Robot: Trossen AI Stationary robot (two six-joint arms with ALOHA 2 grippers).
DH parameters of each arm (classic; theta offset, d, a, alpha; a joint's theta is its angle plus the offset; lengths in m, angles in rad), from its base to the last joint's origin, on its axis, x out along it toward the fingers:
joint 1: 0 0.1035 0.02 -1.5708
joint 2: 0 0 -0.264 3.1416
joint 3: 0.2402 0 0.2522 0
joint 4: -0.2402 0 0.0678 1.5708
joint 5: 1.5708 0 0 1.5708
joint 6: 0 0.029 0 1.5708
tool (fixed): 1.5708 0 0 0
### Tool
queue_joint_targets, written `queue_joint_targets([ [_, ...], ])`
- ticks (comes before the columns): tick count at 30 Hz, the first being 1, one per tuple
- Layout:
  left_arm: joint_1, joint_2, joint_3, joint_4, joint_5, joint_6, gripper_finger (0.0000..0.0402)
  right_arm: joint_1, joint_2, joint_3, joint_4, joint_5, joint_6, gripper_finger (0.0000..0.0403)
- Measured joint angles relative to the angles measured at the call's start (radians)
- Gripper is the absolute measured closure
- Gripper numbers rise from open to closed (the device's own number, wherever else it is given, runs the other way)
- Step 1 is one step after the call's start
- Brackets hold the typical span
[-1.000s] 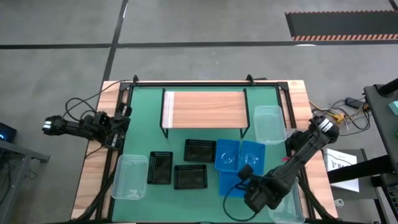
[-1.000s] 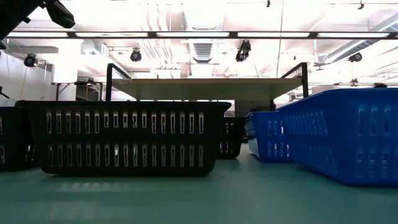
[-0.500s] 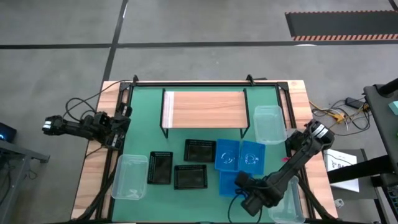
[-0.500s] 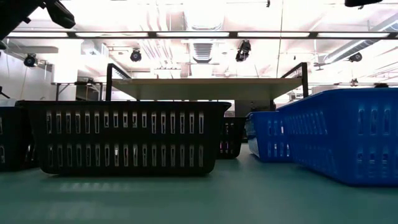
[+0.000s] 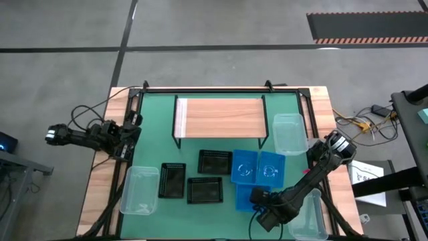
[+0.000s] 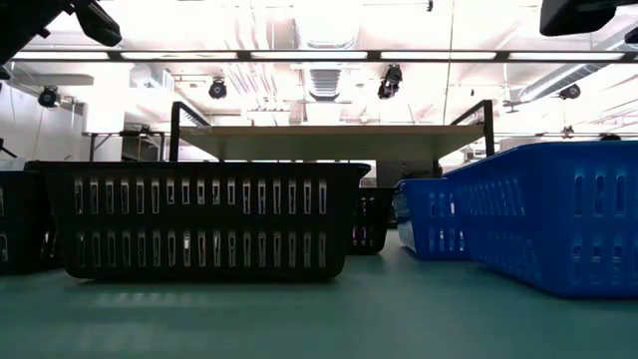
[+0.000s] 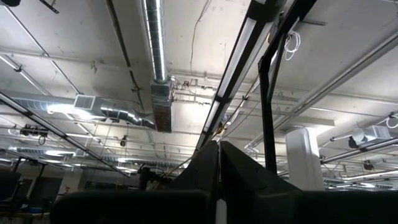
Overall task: Stack baskets on shelf by color
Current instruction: Put the bottom blue bin on the shelf
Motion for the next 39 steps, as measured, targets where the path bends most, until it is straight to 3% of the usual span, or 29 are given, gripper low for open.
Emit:
queue_joint_targets([
  [7,0.0,0.002,0.0,0.0,0.001,-0.003,0.0402,-0.008,0.0,-0.052,0.017,-0.009,-0.031,0.0255],
  [14,0.0,0.006,0.0,-0.001,0.002,-0.004,0.0402,-0.018,0.0,-0.127,0.15,-0.01,-0.101,0.0257],
  [22,0.0,0.007,0.0,0.0,0.005,-0.004,0.0402,-0.018,-0.003,-0.127,0.164,-0.018,-0.154,0.034],
  [26,0.0,0.008,0.0,0.0,0.005,-0.003,0.0402,-0.018,-0.003,-0.114,0.176,-0.05,-0.154,0.0387],
  [39,0.0,0.012,0.0,-0.002,0.005,-0.003,0.0402,-0.017,-0.008,0.067,0.181,-0.09,-0.061,0.0394],
])
